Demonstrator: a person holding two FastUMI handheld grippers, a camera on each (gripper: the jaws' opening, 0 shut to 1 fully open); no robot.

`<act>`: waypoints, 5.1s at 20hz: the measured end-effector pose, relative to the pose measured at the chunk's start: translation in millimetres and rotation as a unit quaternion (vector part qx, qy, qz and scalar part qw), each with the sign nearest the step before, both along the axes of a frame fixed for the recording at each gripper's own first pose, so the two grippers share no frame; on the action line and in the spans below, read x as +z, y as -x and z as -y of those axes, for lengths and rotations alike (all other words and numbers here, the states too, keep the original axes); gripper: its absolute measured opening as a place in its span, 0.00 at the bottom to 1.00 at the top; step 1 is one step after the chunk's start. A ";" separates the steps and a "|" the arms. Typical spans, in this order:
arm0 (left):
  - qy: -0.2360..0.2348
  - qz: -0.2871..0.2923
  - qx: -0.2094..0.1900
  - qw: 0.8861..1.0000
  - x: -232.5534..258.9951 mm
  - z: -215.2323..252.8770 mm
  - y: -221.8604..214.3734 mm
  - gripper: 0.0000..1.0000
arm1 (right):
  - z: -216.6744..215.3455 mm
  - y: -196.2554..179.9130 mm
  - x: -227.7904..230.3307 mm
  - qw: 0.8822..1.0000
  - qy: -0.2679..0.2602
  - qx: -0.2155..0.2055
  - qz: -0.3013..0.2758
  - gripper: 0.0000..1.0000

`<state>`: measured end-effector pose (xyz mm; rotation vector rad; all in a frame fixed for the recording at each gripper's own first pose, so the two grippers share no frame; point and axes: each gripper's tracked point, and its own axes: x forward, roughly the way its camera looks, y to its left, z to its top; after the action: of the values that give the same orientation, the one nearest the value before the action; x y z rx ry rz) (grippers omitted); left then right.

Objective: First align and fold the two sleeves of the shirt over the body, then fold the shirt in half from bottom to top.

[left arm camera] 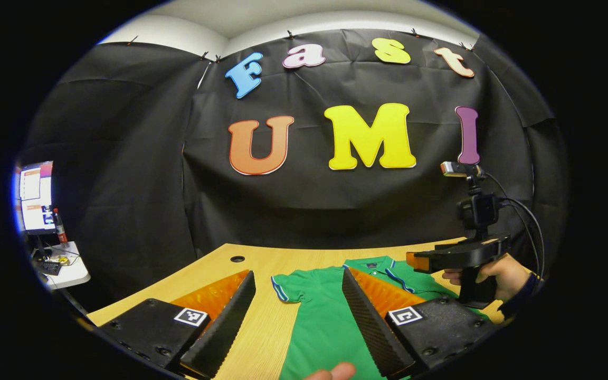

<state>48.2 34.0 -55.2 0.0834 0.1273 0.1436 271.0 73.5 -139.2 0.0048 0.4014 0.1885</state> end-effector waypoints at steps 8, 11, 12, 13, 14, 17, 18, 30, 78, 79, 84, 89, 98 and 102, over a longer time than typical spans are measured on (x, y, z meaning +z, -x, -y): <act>0.005 -0.026 0.007 1.000 -27.3 -1.0 -20.8 1.00 | 53.1 72.5 50.5 0.997 0.000 -0.009 0.075 0.96; 0.000 -0.062 0.033 0.998 -46.0 -6.1 -20.7 1.00 | 76.1 102.1 57.7 0.996 0.001 -0.009 0.091 0.96; -0.006 -0.058 0.039 0.998 -43.2 -5.9 -22.1 1.00 | 87.0 112.8 55.8 0.996 0.004 -0.013 0.090 0.96; -0.009 -0.053 0.038 0.998 -39.8 -2.0 -22.1 0.89 | 96.3 122.7 55.5 0.996 0.004 -0.015 0.091 0.96; -0.009 -0.047 0.034 0.998 -37.1 4.8 -22.4 1.00 | 103.3 132.1 56.7 0.995 0.003 -0.013 0.099 0.96; 0.006 -0.028 0.016 0.999 -33.2 19.9 -30.1 1.00 | 123.7 152.8 64.9 0.992 -0.002 -0.010 0.127 0.96; 0.012 -0.031 0.008 0.999 -35.2 23.7 -33.9 1.00 | 125.9 158.6 68.2 0.991 -0.008 -0.005 0.136 0.96; 0.049 -0.076 0.051 0.995 -30.9 -62.8 -190.5 1.00 | 129.3 161.5 51.7 0.987 -0.043 0.042 0.146 0.96; 0.003 -0.187 -0.031 0.982 -101.2 71.0 -275.0 1.00 | 135.5 156.6 30.5 0.989 -0.074 0.040 0.118 0.96; 0.011 -0.179 -0.029 0.983 -95.1 72.1 -268.1 1.00 | 134.5 161.6 40.5 0.987 -0.081 0.044 0.129 0.92; 0.040 -0.145 -0.045 0.988 -57.8 75.5 -208.6 1.00 | 142.2 169.7 65.3 0.983 -0.077 0.021 0.164 0.95; 0.024 -0.082 -0.067 0.994 -16.2 62.2 -126.4 1.00 | 132.8 198.6 81.0 0.982 -0.068 0.014 0.174 0.96; -0.005 -0.022 -0.045 0.999 -19.5 38.7 10.9 1.00 | 146.8 271.6 70.1 0.987 -0.028 -0.019 0.158 0.93; 0.007 -0.025 -0.040 0.999 -36.7 25.6 59.2 1.00 | 147.9 297.5 47.5 0.990 -0.007 -0.011 0.141 0.96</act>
<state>-11.0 8.4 -91.9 0.0783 0.1745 0.0612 -26.5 -74.4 -91.6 -0.0037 0.1188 0.1674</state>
